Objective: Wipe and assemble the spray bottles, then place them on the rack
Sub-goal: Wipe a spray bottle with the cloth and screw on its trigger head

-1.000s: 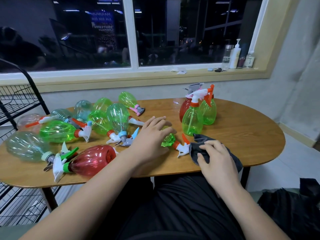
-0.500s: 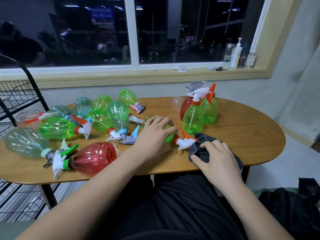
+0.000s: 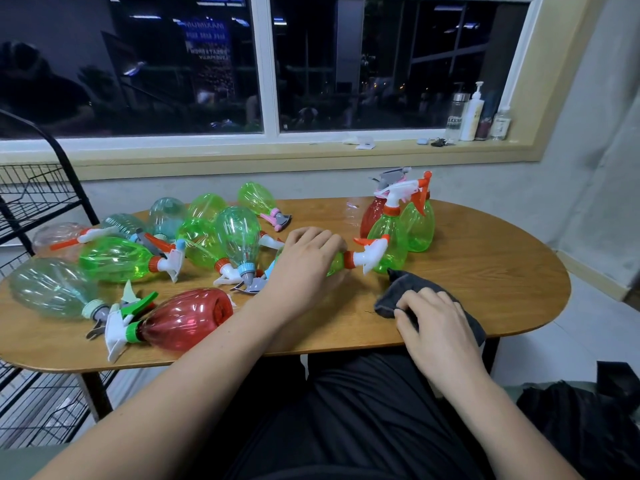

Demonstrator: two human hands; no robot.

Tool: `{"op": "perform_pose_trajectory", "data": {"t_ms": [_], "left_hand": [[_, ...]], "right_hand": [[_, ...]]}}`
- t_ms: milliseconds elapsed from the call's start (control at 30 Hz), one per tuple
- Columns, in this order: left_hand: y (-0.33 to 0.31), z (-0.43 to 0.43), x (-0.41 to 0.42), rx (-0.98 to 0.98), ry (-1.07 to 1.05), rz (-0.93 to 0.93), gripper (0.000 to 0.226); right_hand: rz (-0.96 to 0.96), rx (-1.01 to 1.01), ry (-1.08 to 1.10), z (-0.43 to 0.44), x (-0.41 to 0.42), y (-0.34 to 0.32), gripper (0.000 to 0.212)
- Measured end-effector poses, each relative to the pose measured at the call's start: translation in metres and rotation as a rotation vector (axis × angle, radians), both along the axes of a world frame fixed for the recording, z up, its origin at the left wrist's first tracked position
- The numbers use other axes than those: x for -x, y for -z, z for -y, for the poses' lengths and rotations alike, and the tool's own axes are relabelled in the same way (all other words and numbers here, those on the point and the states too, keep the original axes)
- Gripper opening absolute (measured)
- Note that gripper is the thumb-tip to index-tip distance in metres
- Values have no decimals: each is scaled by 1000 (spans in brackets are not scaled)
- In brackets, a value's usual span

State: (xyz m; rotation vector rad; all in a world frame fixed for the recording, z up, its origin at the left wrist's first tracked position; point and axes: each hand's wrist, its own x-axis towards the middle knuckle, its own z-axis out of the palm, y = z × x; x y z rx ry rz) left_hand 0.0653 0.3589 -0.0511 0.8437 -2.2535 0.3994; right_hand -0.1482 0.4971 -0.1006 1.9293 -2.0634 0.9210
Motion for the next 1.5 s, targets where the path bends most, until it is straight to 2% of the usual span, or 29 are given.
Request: {"op": "perform_pose_trajectory", "data": {"t_ms": [167, 367, 467, 533, 733, 933, 1000, 1133, 1333, 1500], "left_hand": [[-12, -4, -1, -212, 76, -282, 30], [-5, -16, 1, -619, 237, -606, 15], [-1, -18, 3, -739, 275, -691, 18], [-1, -20, 5, -754, 275, -704, 20], [-2, -22, 7, -746, 271, -705, 17], [-3, -24, 9, -724, 275, -712, 16], [-4, -24, 9, -729, 274, -717, 16], [-4, -25, 9, -720, 266, -705, 15], [-5, -25, 9, -724, 246, -686, 15], [-6, -26, 9, -707, 245, -678, 16]], "right_hand": [[553, 45, -43, 1, 1, -25, 19], [1230, 228, -108, 27, 10, -44, 14], [1420, 222, -238, 36, 5, -60, 14], [1414, 180, -313, 38, -5, -70, 21], [1190, 42, -438, 35, -38, -78, 38], [895, 64, -369, 33, -53, -71, 50], [850, 46, -347, 33, -53, -69, 51], [998, 17, -378, 37, -50, -72, 50], [1430, 75, -485, 45, -47, -78, 36], [1423, 62, -472, 52, -46, -77, 57]]}}
